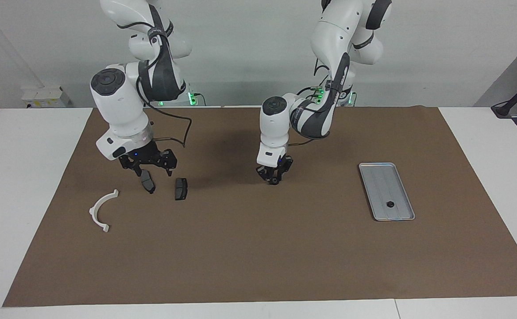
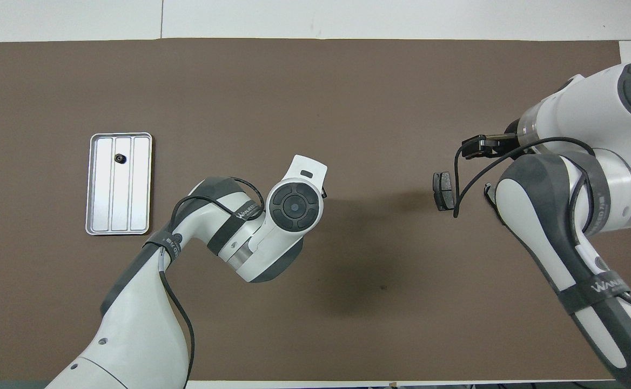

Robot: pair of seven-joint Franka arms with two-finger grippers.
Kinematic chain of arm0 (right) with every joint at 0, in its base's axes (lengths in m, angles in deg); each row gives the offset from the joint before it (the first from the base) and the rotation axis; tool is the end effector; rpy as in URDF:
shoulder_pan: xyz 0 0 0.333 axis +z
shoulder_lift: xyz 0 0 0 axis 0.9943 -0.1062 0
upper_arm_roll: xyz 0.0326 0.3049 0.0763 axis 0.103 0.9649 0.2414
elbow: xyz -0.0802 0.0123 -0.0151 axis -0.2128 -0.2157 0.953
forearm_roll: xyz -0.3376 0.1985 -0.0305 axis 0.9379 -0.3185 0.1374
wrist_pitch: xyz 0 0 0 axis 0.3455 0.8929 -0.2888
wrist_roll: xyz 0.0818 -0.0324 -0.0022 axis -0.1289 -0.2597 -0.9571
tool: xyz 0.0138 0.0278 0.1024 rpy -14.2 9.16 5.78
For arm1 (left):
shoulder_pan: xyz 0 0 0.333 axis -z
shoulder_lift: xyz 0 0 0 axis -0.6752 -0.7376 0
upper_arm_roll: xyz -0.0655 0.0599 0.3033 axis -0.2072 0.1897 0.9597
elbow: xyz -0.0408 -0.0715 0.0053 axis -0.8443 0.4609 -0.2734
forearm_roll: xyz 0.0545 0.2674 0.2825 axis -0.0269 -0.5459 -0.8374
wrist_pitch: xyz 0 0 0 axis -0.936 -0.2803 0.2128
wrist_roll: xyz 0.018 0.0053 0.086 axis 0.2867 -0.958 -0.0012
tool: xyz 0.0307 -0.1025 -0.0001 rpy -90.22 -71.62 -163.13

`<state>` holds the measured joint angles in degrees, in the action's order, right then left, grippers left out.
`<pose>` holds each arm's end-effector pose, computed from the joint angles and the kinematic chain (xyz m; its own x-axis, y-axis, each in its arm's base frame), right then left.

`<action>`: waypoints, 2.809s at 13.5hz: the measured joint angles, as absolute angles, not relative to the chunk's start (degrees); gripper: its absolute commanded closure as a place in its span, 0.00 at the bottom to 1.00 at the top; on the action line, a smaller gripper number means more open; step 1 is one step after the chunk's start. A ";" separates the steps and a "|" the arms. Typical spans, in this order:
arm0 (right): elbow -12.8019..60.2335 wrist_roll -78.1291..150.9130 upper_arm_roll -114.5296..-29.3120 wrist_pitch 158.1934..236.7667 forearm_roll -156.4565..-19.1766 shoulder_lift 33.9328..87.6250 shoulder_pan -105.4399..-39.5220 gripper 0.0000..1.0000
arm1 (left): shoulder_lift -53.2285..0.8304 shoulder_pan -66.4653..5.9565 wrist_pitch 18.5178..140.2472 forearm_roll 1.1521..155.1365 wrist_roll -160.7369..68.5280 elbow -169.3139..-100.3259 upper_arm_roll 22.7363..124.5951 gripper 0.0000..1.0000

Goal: Place bearing gear from tray to pile

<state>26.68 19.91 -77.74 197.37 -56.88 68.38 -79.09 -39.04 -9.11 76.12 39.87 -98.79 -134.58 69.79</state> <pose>0.5982 0.0641 0.4515 0.9980 -0.0361 0.0527 -0.0358 -0.9993 -0.0055 0.4887 -0.4044 0.2990 0.9338 0.3313 0.1352 0.3337 -0.9427 0.0047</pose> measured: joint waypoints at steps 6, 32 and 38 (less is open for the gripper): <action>26.90 13.90 -77.71 197.37 -56.88 68.20 -77.05 0.00 | -31.28 -20.44 58.79 46.92 -73.03 -125.88 70.79 0.00; 5.28 -44.80 -77.67 204.44 -50.49 37.43 -44.59 0.09 | -38.11 -47.77 82.00 51.79 -30.71 -137.35 70.20 0.00; 5.12 -44.80 -77.66 204.33 -50.74 37.75 -44.61 0.87 | -38.10 -48.00 81.93 51.78 -30.70 -137.39 70.55 0.25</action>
<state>5.12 -44.80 -77.66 204.33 -50.74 37.75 -44.61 -38.10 -48.00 81.93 51.78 -30.70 -137.39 70.55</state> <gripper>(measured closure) 0.295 0.000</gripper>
